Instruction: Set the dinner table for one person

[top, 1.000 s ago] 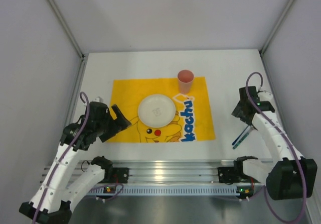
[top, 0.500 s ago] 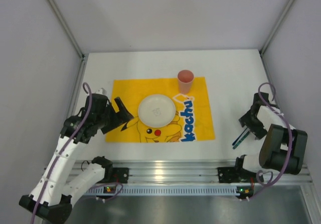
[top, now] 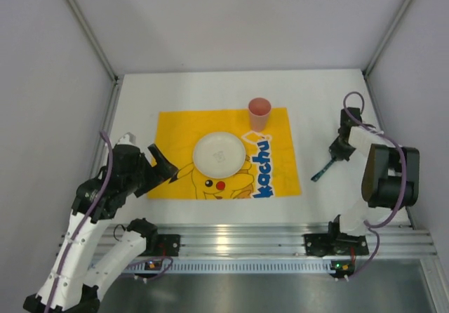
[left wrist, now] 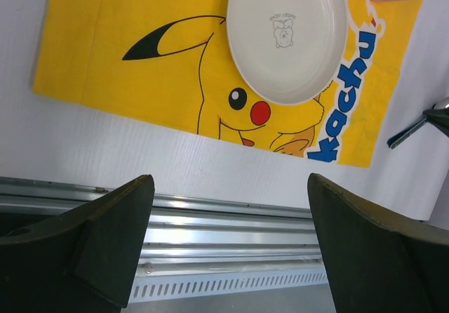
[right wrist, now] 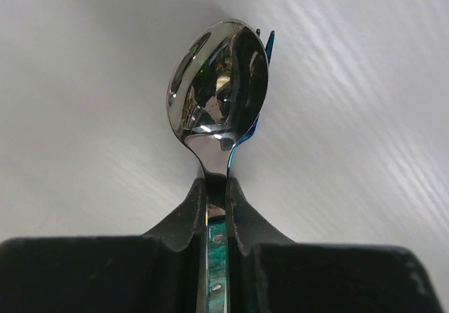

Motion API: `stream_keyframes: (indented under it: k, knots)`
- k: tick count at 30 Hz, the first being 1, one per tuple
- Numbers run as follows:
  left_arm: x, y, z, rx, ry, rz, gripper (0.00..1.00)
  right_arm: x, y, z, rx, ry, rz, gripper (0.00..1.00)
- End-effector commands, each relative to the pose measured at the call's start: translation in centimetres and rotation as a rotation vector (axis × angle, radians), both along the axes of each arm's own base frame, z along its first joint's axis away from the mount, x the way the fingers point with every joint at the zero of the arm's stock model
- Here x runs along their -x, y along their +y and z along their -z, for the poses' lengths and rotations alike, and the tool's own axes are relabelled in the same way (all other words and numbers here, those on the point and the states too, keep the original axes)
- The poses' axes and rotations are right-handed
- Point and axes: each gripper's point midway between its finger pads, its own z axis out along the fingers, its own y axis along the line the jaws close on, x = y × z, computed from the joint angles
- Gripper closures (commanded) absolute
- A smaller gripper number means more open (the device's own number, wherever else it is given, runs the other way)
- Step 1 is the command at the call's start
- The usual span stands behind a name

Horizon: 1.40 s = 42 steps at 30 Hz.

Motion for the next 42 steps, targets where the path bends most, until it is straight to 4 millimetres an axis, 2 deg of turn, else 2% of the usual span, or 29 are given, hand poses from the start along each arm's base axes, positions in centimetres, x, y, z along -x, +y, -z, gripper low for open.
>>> stream_keyframes:
  k: [1, 2, 3, 5, 6, 8, 9, 10, 11, 12, 13, 14, 18, 19, 22, 28, 29, 37, 42]
  knots:
    - [0.7, 0.8, 0.4, -0.009, 0.020, -0.046, 0.05, -6.2, 6.6, 0.4, -0.121, -0.092, -0.211, 1.00]
    - [0.7, 0.9, 0.4, -0.003, 0.022, -0.057, 0.05, -6.9, 8.4, 0.4, -0.126, -0.091, -0.282, 1.00]
    - [0.9, 0.9, 0.4, 0.000, 0.024, -0.063, 0.05, -9.0, 9.1, -1.2, -0.131, -0.141, -0.316, 1.00]
    - [1.2, 1.2, 0.5, 0.006, 0.021, -0.083, 0.05, -9.8, 10.2, -1.7, -0.118, -0.121, -0.373, 1.00]
    - [1.2, 1.3, 0.5, 0.009, 0.020, -0.090, 0.05, -11.3, 10.4, -3.2, -0.101, -0.154, -0.392, 1.00]
    - [1.5, 1.5, 0.6, 0.018, 0.010, -0.107, 0.05, -11.0, 10.0, -3.4, -0.044, -0.096, -0.409, 0.99]
    - [1.6, 1.6, 0.8, 0.020, 0.012, -0.112, 0.05, -11.7, 9.7, -4.4, -0.013, -0.104, -0.411, 0.91]
    - [1.6, 1.6, 0.7, 0.027, 0.008, -0.123, 0.05, -11.4, 9.6, -4.5, -0.003, -0.083, -0.417, 0.75]
    - [1.6, 1.6, 0.8, 0.029, 0.007, -0.125, 0.05, -11.5, 9.4, -4.9, 0.013, -0.080, -0.431, 0.32]
    - [1.6, 1.6, 0.9, 0.033, 0.008, -0.127, 0.05, -11.4, 9.1, -5.1, 0.036, -0.072, -0.430, 0.17]
    - [1.6, 1.6, 0.9, 0.034, 0.009, -0.128, 0.05, -11.3, 8.8, -5.3, 0.052, -0.068, -0.435, 0.06]
    - [1.5, 1.5, 0.9, 0.035, 0.007, -0.129, 0.05, -11.1, 8.6, -5.8, 0.065, -0.064, -0.446, 0.01]
    - [1.2, 1.5, 0.9, 0.028, 0.010, -0.130, 0.05, -10.1, 8.0, -7.3, 0.090, -0.084, -0.443, 0.00]
    - [1.2, 1.6, 0.9, 0.027, 0.007, -0.132, 0.05, -9.9, 8.3, -8.2, 0.075, -0.116, -0.435, 0.00]
    - [1.0, 1.4, 1.0, 0.026, 0.011, -0.128, 0.05, -9.2, 9.9, -8.0, 0.036, -0.134, -0.466, 0.06]
    - [0.8, 1.3, 1.2, 0.014, 0.019, -0.114, 0.05, -9.3, 11.3, -5.7, 0.011, -0.106, -0.479, 0.29]
    - [0.8, 1.3, 1.2, 0.013, 0.019, -0.113, 0.05, -9.5, 11.3, -5.5, 0.011, -0.106, -0.477, 0.36]
    - [0.7, 1.6, 1.4, -0.005, 0.023, -0.120, 0.05, -11.2, 11.4, -2.6, 0.013, -0.057, -0.455, 0.41]
    - [0.6, 2.1, 1.5, -0.032, 0.027, -0.138, 0.05, -12.0, 11.2, -1.8, 0.036, -0.042, -0.442, 0.49]
